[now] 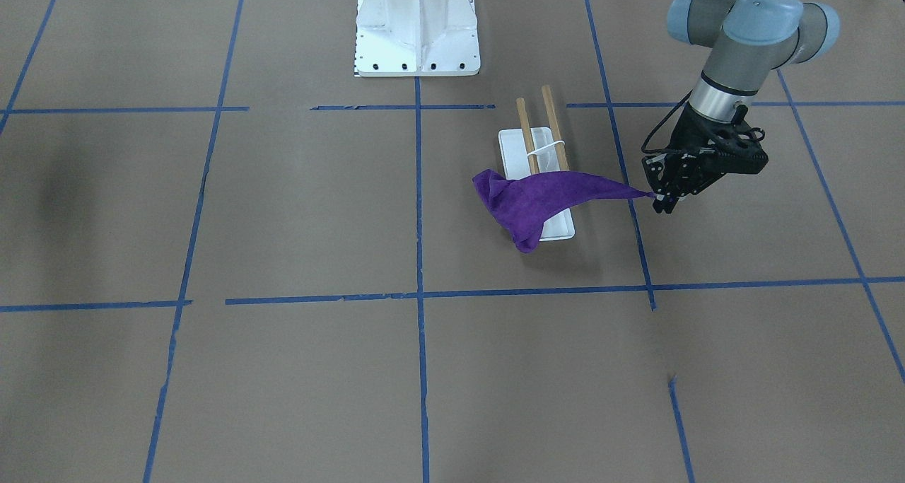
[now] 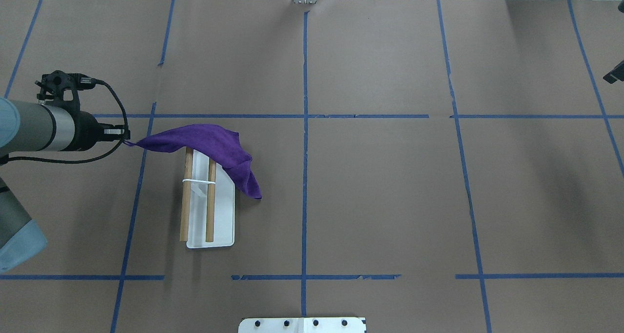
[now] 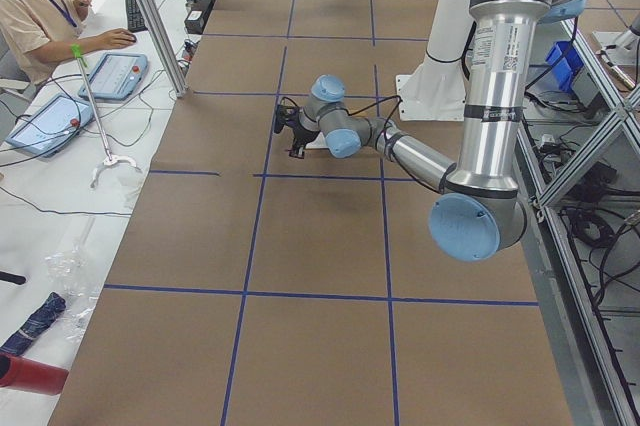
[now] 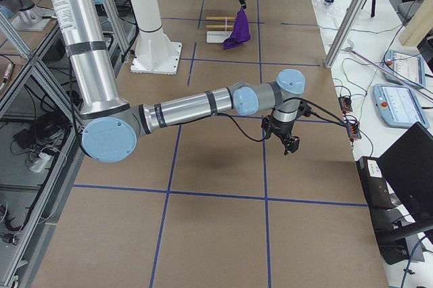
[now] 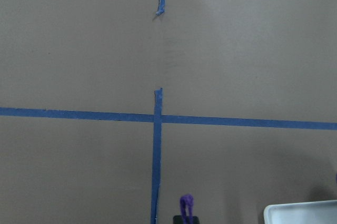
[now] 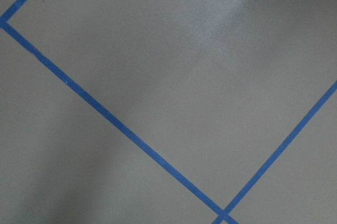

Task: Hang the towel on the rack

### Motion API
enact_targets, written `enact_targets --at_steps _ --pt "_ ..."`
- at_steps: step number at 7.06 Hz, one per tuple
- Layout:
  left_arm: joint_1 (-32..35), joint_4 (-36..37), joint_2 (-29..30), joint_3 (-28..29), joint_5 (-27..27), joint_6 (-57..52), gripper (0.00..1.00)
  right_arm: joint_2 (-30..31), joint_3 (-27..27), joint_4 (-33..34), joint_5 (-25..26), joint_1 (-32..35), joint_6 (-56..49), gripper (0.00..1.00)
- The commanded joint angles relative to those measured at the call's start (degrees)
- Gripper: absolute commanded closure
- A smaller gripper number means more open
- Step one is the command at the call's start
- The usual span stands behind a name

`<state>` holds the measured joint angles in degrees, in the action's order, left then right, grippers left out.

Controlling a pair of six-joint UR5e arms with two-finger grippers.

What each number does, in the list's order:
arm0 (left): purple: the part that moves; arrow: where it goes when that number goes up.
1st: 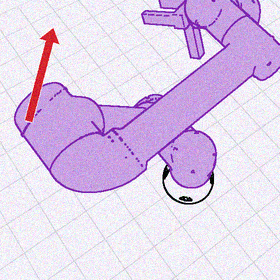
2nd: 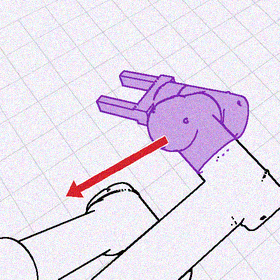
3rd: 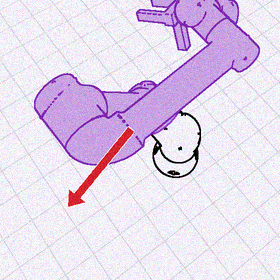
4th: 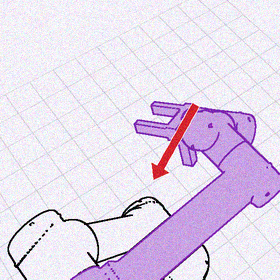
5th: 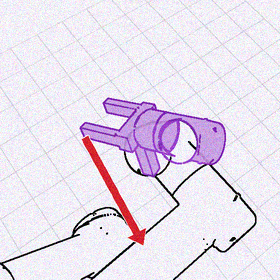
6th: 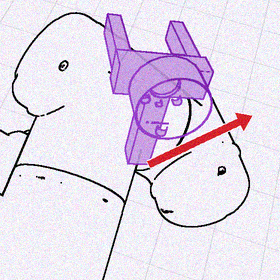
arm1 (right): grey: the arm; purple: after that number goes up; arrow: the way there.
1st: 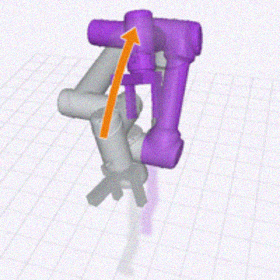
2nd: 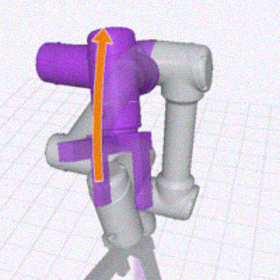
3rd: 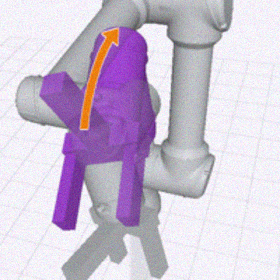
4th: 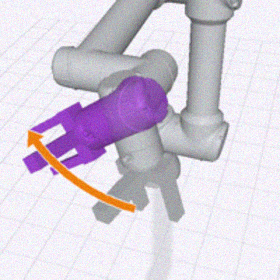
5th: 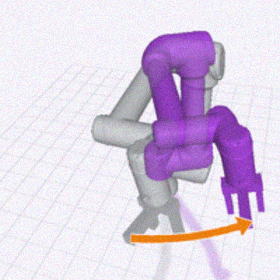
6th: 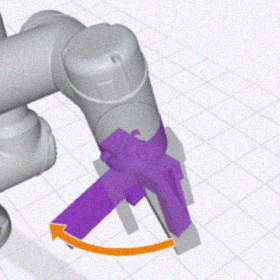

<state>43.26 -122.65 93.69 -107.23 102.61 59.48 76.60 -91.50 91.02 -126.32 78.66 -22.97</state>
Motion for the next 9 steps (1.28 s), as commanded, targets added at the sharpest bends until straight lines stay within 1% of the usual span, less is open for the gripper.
enact_targets --at_steps 1,2,3,4,5,6,7,8,9 --pt "1.9 -0.2 -1.7 0.3 0.7 -12.7 0.00 3.6 0.0 -0.1 -0.3 3.4 0.3 0.00" --pt "4.9 0.2 -2.7 0.4 1.9 -18.9 0.00 4.2 0.3 0.0 -0.2 6.0 1.0 0.00" --pt "9.1 0.3 -4.4 0.4 6.4 -26.1 0.00 6.9 0.3 -0.1 0.0 7.6 4.8 0.00" --pt "14.9 0.4 -7.1 0.4 10.3 -34.3 0.00 9.9 0.5 -0.2 0.3 9.6 7.0 0.00" --pt "20.8 2.9 -8.8 0.4 13.6 -43.0 0.00 11.0 1.8 -0.2 0.6 12.0 7.0 0.00" --pt "27.7 7.3 -9.0 0.4 14.5 -50.1 0.00 11.5 4.0 -0.3 0.1 14.0 7.1 0.00" --pt "34.9 16.5 -7.9 1.7 19.2 -52.5 0.00 12.3 4.1 -0.3 -0.2 14.2 7.3 0.00" --pt "36.4 27.3 -7.6 2.3 22.8 -52.5 0.00 12.4 4.2 -0.2 -0.8 14.2 7.6 0.00" --pt "42.5 30.0 -8.8 2.0 23.2 -54.2 0.00 12.5 4.6 -0.2 -2.3 14.2 8.6 0.00"
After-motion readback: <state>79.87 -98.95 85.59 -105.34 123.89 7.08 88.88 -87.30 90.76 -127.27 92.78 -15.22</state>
